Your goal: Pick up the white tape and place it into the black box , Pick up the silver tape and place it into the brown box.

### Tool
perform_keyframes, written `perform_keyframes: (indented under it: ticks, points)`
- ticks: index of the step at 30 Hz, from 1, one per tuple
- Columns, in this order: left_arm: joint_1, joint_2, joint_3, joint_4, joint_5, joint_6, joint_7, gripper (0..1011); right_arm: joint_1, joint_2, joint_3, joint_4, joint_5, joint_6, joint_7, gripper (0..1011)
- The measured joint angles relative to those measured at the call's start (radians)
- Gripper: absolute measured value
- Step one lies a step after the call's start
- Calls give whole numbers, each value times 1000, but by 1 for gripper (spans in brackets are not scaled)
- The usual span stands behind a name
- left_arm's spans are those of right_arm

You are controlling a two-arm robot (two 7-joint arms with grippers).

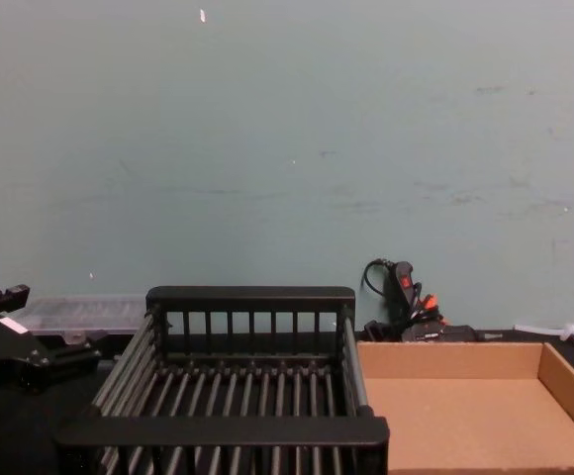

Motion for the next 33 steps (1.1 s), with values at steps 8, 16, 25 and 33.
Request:
perform_keyframes:
  ticks: [8,16,25,33]
  points:
    - [0,0,0,0,0,0,0,1001,-4,0,5,-2,3,-12,10,148]
    - [0,0,0,0,0,0,0,1001,-18,15,17,-30,21,-57,45,148]
    - [0,0,0,0,0,0,0,1001,-18,34,41,-66,51,-108,60,148]
    - [0,0,0,0,0,0,0,1001,22,30,48,-63,59,-141,50,148]
